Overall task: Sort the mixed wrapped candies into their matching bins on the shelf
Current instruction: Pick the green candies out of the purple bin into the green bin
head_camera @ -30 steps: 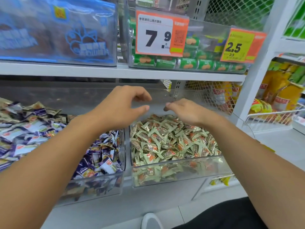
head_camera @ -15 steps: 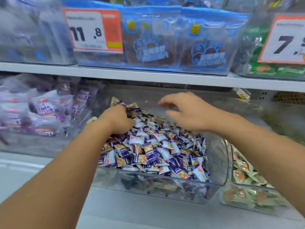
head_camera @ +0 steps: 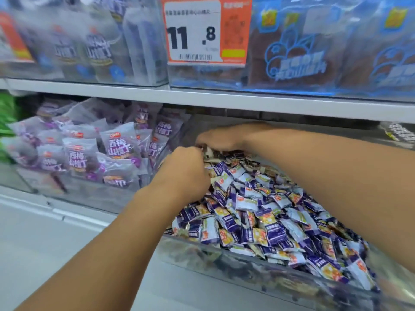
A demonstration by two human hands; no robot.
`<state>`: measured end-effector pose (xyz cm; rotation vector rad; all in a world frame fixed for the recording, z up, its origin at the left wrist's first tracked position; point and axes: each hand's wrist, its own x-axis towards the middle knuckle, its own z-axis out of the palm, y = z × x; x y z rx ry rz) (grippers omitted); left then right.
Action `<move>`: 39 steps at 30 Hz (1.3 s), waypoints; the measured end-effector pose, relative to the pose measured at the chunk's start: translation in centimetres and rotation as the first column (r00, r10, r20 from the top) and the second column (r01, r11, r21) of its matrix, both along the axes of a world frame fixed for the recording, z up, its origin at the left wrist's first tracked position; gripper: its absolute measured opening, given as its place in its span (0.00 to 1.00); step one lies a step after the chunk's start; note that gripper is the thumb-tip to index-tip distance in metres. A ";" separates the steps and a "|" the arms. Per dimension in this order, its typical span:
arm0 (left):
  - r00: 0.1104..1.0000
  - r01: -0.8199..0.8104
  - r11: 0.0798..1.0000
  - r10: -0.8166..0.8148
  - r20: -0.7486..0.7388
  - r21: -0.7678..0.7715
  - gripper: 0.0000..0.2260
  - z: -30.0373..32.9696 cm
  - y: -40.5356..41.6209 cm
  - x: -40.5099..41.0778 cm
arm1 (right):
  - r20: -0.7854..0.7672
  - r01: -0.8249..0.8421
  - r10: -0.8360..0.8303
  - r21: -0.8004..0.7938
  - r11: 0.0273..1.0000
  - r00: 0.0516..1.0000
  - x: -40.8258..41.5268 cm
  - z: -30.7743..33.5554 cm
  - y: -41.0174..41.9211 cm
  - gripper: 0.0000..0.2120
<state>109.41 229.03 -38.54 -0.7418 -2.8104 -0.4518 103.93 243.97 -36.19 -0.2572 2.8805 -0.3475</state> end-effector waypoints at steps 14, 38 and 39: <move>0.941 0.008 0.885 -0.164 0.297 0.466 0.17 0.5 -0.3 1.3 | 0.092 0.110 -0.097 -0.141 0.984 0.991 6.2 2.7 2.0 0.17; 0.934 0.341 0.879 -0.358 -0.009 0.335 0.06 1.4 1.1 1.7 | -0.416 0.042 -0.097 -0.138 0.990 0.904 16.1 0.3 7.7 0.19; 0.935 0.329 0.868 -0.355 0.000 0.372 0.06 1.4 1.0 1.7 | -0.441 0.040 -0.107 -0.158 0.987 0.891 16.2 0.4 7.7 0.16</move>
